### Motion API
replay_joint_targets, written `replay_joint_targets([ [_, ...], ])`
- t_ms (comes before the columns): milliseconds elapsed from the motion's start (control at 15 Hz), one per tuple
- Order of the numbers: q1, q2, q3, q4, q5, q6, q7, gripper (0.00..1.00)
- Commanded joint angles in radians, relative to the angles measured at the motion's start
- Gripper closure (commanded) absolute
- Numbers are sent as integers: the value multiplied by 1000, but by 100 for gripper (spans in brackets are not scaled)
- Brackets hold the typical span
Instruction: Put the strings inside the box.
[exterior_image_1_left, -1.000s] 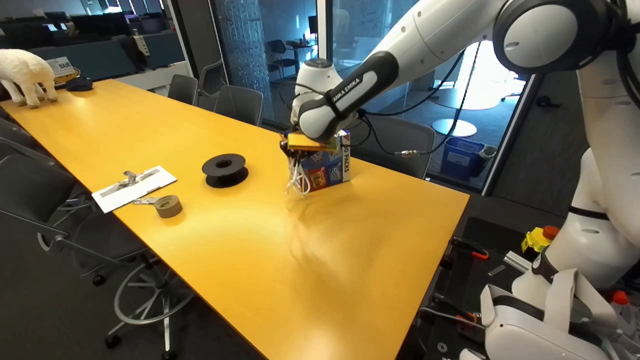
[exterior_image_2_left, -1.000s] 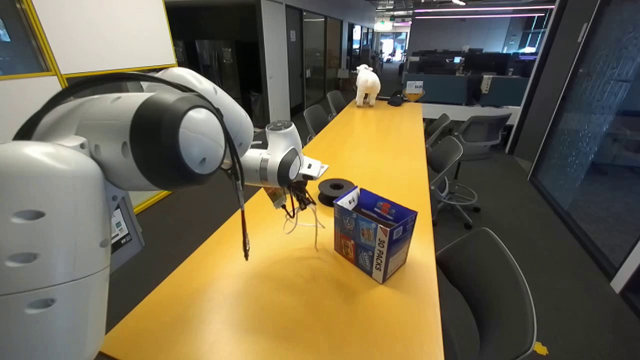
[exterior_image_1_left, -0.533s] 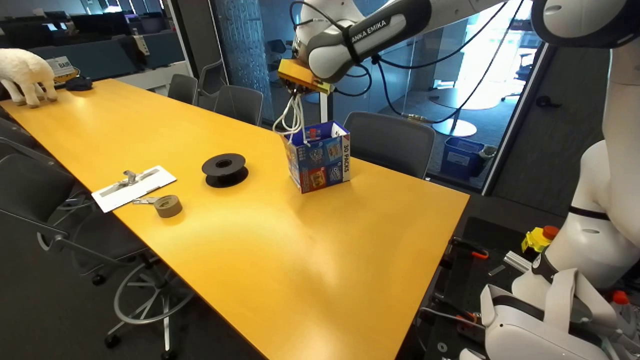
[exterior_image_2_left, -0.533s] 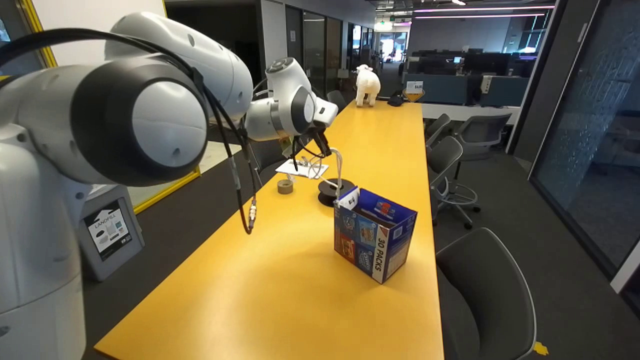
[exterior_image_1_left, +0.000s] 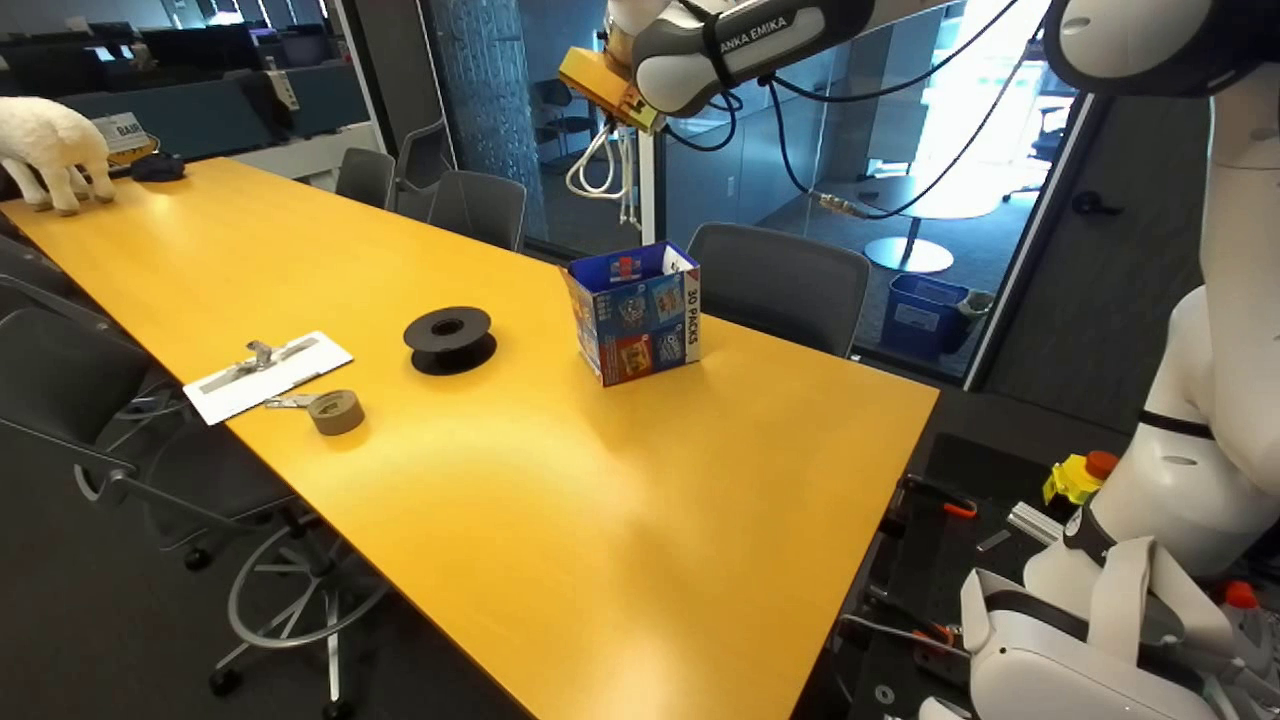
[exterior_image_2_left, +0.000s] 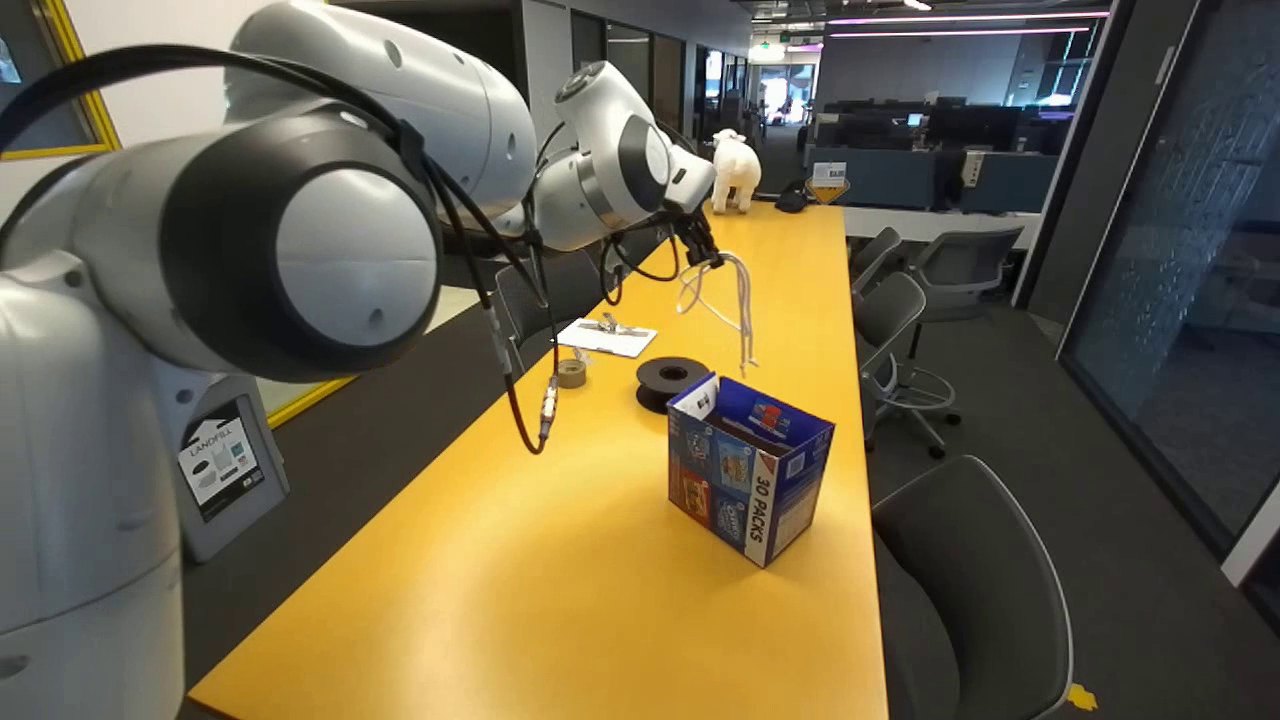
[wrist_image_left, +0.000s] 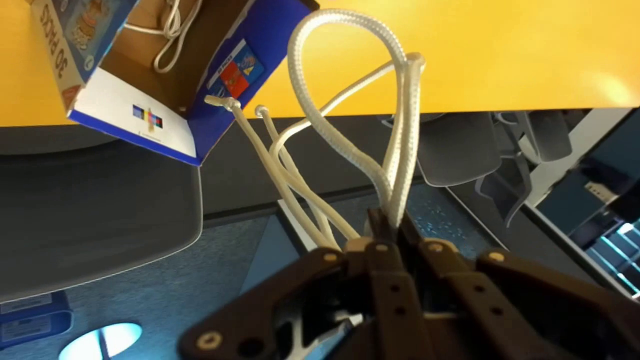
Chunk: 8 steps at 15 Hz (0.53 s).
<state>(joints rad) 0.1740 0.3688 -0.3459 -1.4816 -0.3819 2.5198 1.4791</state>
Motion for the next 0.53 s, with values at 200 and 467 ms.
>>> replay_joint_targets([
  [200,-159,165,55,180,99,-76,-25,93],
  [467,-243,258,108,280,224,-132,-104,93],
])
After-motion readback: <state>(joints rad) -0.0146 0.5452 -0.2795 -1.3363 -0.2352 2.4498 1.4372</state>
